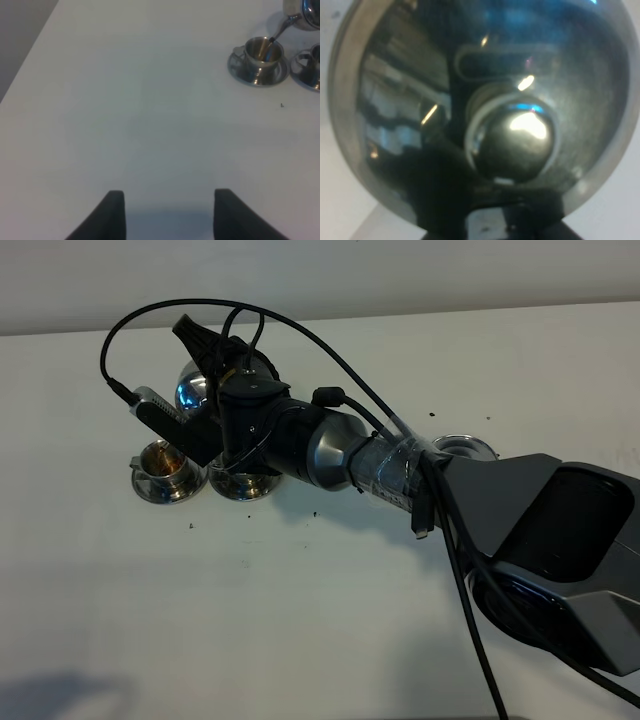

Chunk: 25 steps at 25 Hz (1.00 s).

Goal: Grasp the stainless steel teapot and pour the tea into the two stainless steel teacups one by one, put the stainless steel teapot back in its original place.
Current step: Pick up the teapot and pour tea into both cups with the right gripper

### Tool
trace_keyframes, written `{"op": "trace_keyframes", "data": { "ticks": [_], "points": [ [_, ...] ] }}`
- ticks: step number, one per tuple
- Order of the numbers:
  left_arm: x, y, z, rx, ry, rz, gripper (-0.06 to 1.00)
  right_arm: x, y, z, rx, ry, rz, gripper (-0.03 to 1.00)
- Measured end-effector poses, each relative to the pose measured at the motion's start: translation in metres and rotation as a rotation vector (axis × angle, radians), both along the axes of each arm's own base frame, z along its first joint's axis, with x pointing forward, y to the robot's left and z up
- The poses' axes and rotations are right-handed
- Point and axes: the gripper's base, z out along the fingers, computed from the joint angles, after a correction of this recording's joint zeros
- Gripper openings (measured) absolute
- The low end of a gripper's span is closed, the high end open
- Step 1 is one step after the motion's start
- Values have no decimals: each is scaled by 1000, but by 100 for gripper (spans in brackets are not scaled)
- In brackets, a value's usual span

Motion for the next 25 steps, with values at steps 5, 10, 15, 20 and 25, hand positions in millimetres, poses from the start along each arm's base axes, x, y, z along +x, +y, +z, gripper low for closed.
{"op": "trace_keyframes", "data": {
  "ticks": [5, 10, 15, 20, 25],
  "points": [
    [0, 0, 0, 0, 0, 0, 44, 0, 0, 1, -13, -19, 13, 18],
    [0, 0, 0, 0, 0, 0, 44, 1, 2, 3, -37, -57, 40, 18],
    [0, 0, 0, -1, 0, 0, 44, 2, 3, 5, -53, -84, 63, 18],
    [0, 0, 0, -1, 0, 0, 44, 2, 4, 7, -68, -111, 90, 18],
    [0, 0, 0, -1, 0, 1, 44, 2, 6, 8, -62, -119, 103, 18]
  ]
}}
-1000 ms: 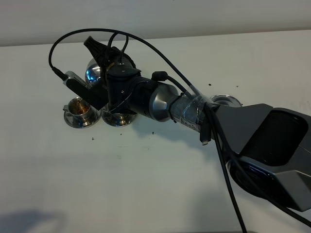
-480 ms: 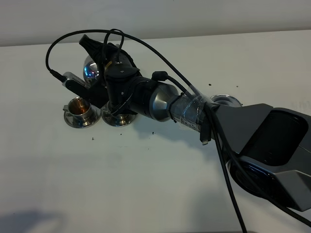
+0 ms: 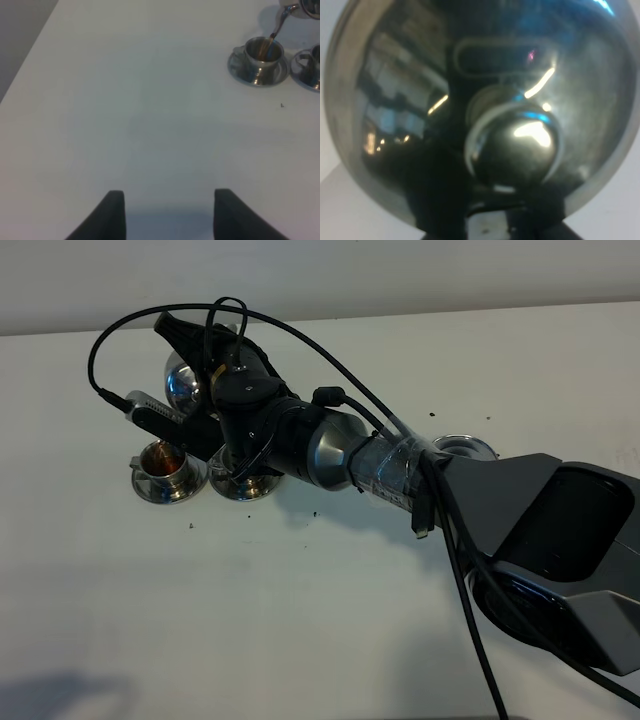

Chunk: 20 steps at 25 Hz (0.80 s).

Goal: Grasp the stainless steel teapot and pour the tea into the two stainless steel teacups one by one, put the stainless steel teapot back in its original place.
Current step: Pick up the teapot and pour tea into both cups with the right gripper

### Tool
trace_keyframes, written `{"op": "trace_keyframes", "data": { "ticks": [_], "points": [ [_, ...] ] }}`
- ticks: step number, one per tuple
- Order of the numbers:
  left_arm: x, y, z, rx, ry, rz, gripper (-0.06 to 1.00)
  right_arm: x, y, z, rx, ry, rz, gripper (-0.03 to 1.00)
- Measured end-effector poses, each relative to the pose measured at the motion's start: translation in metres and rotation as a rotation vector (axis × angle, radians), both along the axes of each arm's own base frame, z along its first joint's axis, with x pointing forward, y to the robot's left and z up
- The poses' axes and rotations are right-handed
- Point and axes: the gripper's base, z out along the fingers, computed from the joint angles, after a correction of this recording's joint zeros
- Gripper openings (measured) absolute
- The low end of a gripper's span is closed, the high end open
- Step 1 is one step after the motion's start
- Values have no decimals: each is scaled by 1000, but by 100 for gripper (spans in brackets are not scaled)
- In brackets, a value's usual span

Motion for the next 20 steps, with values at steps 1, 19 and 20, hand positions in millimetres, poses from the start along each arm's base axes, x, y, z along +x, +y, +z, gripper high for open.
{"op": "trace_keyframes", "data": {
  "ticks": [1, 19, 20],
  "points": [
    [0, 0, 0, 0, 0, 0, 44, 0, 0, 0, 4, 0, 1, 18],
    [0, 0, 0, -1, 0, 0, 44, 0, 1, 0, 30, 6, 2, 18],
    [0, 0, 0, -1, 0, 0, 44, 0, 1, 0, 36, 8, 0, 18]
  ]
}}
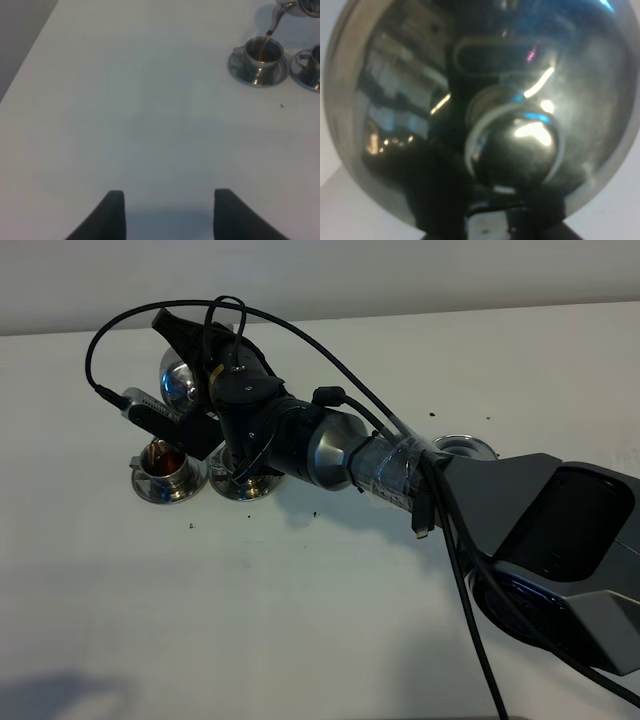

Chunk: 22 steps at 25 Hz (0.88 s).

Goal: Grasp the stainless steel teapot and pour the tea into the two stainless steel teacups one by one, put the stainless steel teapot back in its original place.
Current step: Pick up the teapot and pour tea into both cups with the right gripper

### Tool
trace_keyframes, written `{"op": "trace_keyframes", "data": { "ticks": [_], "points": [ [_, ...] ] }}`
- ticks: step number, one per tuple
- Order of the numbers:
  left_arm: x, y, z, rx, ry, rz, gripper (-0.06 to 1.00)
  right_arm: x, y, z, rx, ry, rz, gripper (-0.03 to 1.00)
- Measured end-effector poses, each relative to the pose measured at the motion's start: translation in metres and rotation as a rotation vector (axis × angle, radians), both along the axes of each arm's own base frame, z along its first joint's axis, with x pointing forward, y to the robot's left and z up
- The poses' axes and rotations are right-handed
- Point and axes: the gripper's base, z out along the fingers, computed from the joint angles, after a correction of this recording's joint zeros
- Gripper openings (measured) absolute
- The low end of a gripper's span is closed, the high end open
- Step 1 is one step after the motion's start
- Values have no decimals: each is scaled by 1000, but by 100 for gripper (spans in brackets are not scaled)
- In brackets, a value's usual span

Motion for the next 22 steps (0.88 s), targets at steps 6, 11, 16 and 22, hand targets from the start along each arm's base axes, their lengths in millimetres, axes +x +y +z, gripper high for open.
{"op": "trace_keyframes", "data": {
  "ticks": [6, 11, 16, 22],
  "points": [
    [0, 0, 0, 0, 0, 0, 44, 0, -4, -2, 52, 51, -76, 18],
    [0, 0, 0, 0, 0, 0, 44, 1, -10, -6, 63, 97, -161, 18],
    [0, 0, 0, 0, 0, 0, 44, -1, -15, -10, 83, 158, -238, 18],
    [0, 0, 0, 0, 0, 0, 44, -15, -12, -1, 123, 227, -310, 18]
  ]
}}
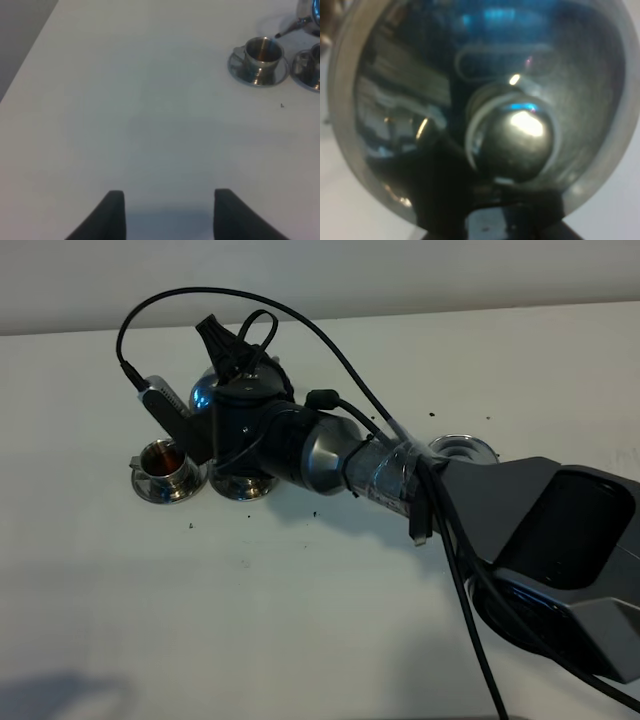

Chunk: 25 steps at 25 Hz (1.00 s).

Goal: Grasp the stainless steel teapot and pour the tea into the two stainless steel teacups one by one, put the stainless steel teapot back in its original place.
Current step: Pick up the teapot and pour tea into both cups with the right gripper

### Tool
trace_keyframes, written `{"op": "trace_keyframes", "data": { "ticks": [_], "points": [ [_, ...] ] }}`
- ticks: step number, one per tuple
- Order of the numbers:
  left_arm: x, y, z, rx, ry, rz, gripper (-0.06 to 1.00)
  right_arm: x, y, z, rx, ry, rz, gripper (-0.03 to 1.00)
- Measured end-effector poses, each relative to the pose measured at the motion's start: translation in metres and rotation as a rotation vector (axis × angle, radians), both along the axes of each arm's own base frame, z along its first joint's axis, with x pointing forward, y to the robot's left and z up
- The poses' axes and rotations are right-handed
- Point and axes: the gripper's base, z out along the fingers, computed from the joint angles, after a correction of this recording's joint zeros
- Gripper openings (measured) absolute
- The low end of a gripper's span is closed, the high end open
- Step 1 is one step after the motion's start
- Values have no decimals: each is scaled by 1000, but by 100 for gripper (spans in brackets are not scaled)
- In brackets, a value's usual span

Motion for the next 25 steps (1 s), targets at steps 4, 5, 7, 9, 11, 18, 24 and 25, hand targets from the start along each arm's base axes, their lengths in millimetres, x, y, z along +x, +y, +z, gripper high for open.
{"op": "trace_keyframes", "data": {
  "ticks": [4, 5, 7, 9, 11, 18, 24, 25],
  "points": [
    [0, 0, 0, 2, 0, -1, 44, -16, -3, 35, 79, 43, -96, 18],
    [0, 0, 0, 2, 0, -1, 44, -19, -6, 43, 103, 59, -129, 18],
    [0, 0, 0, 2, 0, -1, 44, -28, -9, 61, 156, 96, -185, 18],
    [0, 0, 0, 2, 0, -1, 44, -35, -14, 72, 187, 143, -239, 18],
    [0, 0, 0, 2, 0, -1, 44, -43, -18, 78, 214, 210, -294, 18],
    [0, 0, 0, 2, 0, -1, 44, -71, -21, 76, 278, 493, -448, 18],
    [0, 0, 0, 2, 0, -1, 44, -92, -9, 69, 369, 716, -501, 18],
    [0, 0, 0, 2, 0, -1, 44, -94, -8, 68, 383, 745, -502, 18]
  ]
}}
